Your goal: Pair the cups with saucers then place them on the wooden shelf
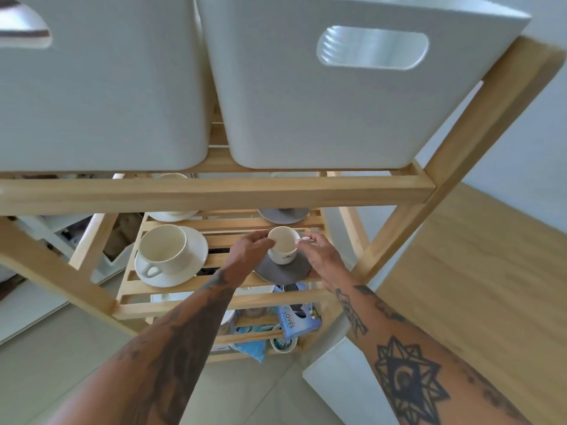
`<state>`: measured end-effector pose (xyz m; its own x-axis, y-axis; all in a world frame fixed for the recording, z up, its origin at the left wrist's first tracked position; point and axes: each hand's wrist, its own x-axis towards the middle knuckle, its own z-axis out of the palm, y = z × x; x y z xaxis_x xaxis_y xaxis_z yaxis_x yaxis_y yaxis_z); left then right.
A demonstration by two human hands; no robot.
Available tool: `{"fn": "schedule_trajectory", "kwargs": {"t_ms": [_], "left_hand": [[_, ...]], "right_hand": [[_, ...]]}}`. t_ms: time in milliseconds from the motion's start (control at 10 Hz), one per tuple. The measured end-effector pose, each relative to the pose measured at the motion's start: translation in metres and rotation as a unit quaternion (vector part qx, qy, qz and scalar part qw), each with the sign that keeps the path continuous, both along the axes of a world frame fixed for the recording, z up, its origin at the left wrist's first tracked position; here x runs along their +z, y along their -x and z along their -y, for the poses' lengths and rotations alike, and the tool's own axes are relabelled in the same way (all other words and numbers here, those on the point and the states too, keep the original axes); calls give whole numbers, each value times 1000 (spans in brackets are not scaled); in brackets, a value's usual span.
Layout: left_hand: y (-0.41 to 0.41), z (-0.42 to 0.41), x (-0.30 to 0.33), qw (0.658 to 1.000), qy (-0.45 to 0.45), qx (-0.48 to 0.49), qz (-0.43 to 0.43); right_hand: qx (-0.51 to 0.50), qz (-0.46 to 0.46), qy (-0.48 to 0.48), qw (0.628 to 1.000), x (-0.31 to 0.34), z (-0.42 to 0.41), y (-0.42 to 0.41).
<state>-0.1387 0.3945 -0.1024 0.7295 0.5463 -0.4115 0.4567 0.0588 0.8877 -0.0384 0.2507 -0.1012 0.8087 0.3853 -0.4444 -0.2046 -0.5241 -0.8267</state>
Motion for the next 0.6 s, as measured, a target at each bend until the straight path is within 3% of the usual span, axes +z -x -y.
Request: {"fn": "schedule_trajectory", "kwargs": {"t_ms": [300,600], "left_hand": [[28,23,18,996,-73,25,-33],[74,106,69,987,-158,43,0]], "right_hand": [[32,-11,-7,999,21,28,19],[67,-7,-20,998,76,133,61]]}}
